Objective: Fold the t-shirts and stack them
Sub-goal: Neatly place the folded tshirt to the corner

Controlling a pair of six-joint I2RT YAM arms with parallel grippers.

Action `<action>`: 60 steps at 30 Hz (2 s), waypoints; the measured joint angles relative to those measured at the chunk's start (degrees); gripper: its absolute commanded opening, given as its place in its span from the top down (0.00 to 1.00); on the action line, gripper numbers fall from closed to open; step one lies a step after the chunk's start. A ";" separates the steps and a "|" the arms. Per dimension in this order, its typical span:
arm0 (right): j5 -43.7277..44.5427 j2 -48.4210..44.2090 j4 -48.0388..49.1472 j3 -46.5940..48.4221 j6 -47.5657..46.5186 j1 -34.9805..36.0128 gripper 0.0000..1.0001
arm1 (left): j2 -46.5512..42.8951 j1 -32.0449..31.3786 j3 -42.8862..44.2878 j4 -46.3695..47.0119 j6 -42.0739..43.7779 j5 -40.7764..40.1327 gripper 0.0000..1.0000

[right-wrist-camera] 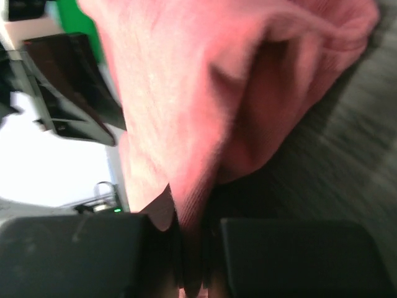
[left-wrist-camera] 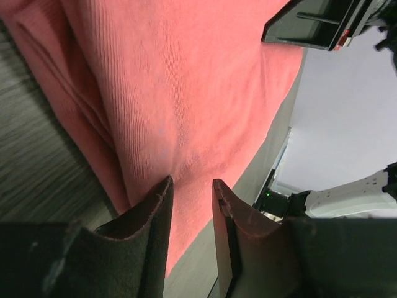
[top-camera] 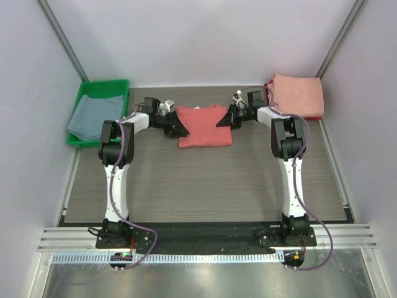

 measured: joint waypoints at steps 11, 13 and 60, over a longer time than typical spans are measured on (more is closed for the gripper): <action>22.45 -6.40 -28.35 17.29 -26.75 -0.74 0.99 | -3.19 3.13 3.61 -3.43 3.96 -1.55 0.66; 25.77 -6.97 -31.30 20.79 -30.21 -1.44 0.99 | -3.21 3.63 3.87 -3.06 3.58 -1.53 0.66; 44.50 -14.49 -39.78 40.04 -47.89 -22.16 0.99 | -3.74 -5.53 3.72 2.25 0.35 -1.14 0.66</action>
